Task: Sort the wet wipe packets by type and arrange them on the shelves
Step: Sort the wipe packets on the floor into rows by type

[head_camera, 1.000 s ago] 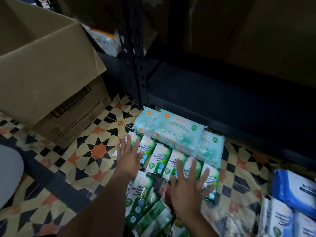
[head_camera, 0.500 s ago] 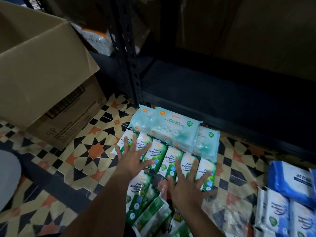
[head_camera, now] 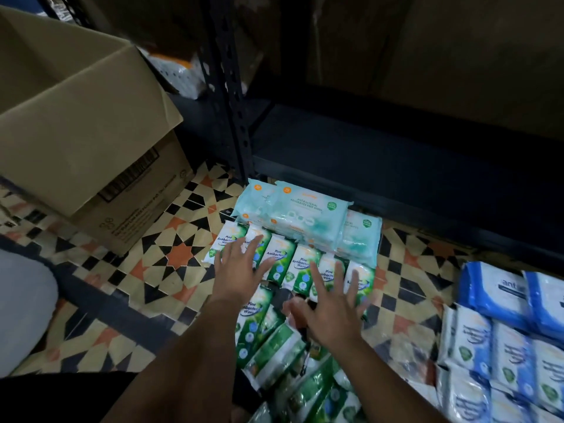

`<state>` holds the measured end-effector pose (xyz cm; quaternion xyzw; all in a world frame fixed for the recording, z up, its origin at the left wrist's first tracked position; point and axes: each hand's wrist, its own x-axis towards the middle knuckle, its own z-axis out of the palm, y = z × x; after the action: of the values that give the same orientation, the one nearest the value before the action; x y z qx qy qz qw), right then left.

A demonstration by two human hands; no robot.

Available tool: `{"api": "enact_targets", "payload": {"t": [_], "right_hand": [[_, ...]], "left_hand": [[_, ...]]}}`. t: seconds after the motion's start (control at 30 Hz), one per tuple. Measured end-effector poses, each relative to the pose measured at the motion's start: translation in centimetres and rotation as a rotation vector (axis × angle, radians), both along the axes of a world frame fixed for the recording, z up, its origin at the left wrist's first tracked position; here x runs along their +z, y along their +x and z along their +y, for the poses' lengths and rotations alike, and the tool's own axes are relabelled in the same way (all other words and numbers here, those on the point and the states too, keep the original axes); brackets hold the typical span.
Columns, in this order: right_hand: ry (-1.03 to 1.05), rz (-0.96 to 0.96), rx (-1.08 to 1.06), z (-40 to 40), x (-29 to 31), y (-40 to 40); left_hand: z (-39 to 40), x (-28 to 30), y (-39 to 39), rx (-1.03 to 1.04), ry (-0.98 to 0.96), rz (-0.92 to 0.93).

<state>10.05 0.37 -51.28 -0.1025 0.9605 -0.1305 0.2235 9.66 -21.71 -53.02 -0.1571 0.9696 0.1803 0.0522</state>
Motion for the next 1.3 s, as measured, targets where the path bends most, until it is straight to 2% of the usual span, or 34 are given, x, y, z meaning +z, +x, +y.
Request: {"api": "enact_targets", "payload": {"t": [0.1, 0.17, 0.33, 0.4, 0.53, 0.7, 0.87, 1.0, 1.2, 1.3], "right_hand": [[-0.066, 0.165, 0.246, -0.4, 1.5, 2.1], [-0.079, 0.123, 0.348, -1.0, 2.0, 4.2], [0.028, -0.081, 0.316, -2.7, 0.4, 8.5], [0.070, -0.054, 0.304, -2.8, -0.1, 9.1], [0.006, -0.011, 0.223, -1.8, -0.1, 8.5], [-0.243, -0.038, -0.012, 1.3, 1.8, 5.9], [-0.686, -0.395, -0.353, 6.3, 3.9, 3.7], [-1.113, -0.663, -0.856, 8.8, 5.5, 3.9], [-1.304, -0.775, -0.859, 12.2, 6.6, 5.9], [-1.203, -0.758, -0.874, 13.0, 5.9, 6.2]], "left_hand": [[0.8, 0.6, 2.5, 0.048, -0.014, 0.071], [1.3, 0.8, 4.3, 0.075, -0.022, 0.004], [3.0, 0.4, 7.5, 0.156, 0.018, -0.147], [4.0, 0.4, 8.3, 0.171, 0.062, -0.172], [5.4, 0.9, 8.5, 0.273, 0.167, -0.143], [7.1, 2.1, 8.9, 0.401, 0.304, -0.050], [9.2, 4.5, 8.1, 0.497, 0.606, 0.056], [12.1, 6.5, 7.2, 0.427, 0.803, 0.088], [16.6, 8.3, 7.0, 0.309, 0.987, 0.094], [18.4, 8.3, 6.7, 0.243, 1.035, 0.062]]}}
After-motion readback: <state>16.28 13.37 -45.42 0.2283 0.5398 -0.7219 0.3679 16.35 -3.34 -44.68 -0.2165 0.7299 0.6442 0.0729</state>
